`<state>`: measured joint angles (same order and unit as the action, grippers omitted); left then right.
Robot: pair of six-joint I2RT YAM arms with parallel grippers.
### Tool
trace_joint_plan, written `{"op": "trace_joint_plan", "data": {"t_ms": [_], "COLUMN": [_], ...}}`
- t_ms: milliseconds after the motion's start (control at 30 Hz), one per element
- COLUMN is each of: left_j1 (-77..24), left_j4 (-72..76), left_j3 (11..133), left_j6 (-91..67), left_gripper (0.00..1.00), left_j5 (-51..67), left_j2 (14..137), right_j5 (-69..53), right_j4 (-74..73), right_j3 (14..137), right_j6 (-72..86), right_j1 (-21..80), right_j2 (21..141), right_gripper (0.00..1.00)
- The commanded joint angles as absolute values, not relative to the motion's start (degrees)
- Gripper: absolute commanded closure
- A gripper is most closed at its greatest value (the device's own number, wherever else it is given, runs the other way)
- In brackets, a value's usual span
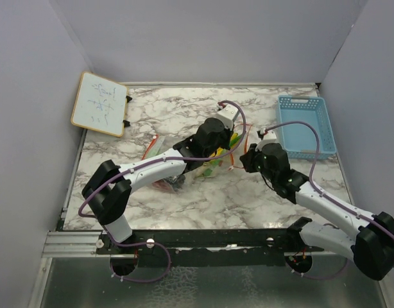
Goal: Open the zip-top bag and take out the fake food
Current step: Open the zipper of the food storage bag at the center of the board.
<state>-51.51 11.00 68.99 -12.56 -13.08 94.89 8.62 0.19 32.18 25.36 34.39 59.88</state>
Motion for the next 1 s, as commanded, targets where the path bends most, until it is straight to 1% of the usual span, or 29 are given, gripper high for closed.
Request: {"op": "trace_joint_plan", "data": {"t_ms": [0, 67, 100, 133, 167, 200, 267, 367, 400, 433, 567, 600, 633, 833, 967], "left_j1": [-52.0, -52.0, -52.1, -52.2, -52.3, -52.5, -52.8, -53.5, -53.9, -54.1, -55.0, -55.2, -55.3, -55.3, -55.3], "left_j4": [12.2, 12.5, 12.9, 13.6, 14.0, 14.3, 14.6, 15.5, 15.9, 16.3, 16.4, 16.3, 16.0, 15.7, 16.1], "left_j3": [69.4, 68.8, 68.4, 68.1, 67.6, 67.4, 67.3, 67.1, 67.0, 67.0, 67.3, 67.3, 67.3, 66.5, 65.9], "left_j6": [-14.3, -14.5, -14.6, -14.6, -14.6, -14.7, -15.0, -15.7, -16.0, -16.4, -17.0, -17.1, -17.2, -17.7, -18.2], "left_gripper": [1.00, 1.00, 1.00, 1.00, 1.00, 1.00, 1.00, 1.00, 1.00, 1.00, 1.00, 1.00, 1.00, 1.00, 1.00], "left_j5": [-11.6, -11.5, -11.3, -11.1, -11.0, -11.0, -11.1, -10.9, -10.9, -10.9, -11.2, -11.2, -11.4, -12.1, -11.7], "left_j2": [93.9, 93.5, 93.3, 93.1, 92.9, 93.0, 93.3, 94.0, 94.2, 94.5, 95.0, 95.0, 95.0, 93.6, 93.4], "right_j5": [14.9, 16.3, 16.6, 16.6, 16.3, 16.1, 15.4, 13.3, 12.1, 10.8, 5.7, 4.6, 3.5, -3.5, -4.7], "right_j4": [-7.5, -8.4, -8.6, -8.6, -8.7, -8.9, -8.9, -7.4, -6.3, -5.3, -0.1, 0.8, 1.5, 9.6, 7.7], "right_j3": [29.9, 29.0, 28.7, 28.7, 28.9, 29.4, 30.7, 32.6, 33.3, 33.8, 35.0, 35.4, 35.9, 35.9, 36.3], "right_j6": [27.8, 28.3, 28.4, 28.3, 28.0, 27.9, 28.1, 29.8, 30.5, 31.4, 34.3, 34.7, 35.2, 37.4, 37.6], "right_j1": [34.3, 34.3, 34.3, 34.2, 34.2, 34.2, 34.2, 34.3, 34.3, 34.3, 34.3, 34.3, 34.3, 34.3, 34.3], "right_j2": [56.8, 53.2, 51.1, 48.9, 47.1, 45.5, 43.4, 42.9, 43.5, 44.5, 49.5, 50.7, 51.7, 55.4, 56.0], "right_gripper": [0.92, 0.81, 0.70, 0.58, 0.51, 0.49, 0.48, 0.51, 0.56, 0.65, 0.90, 0.95, 0.97, 0.98, 0.98]}}
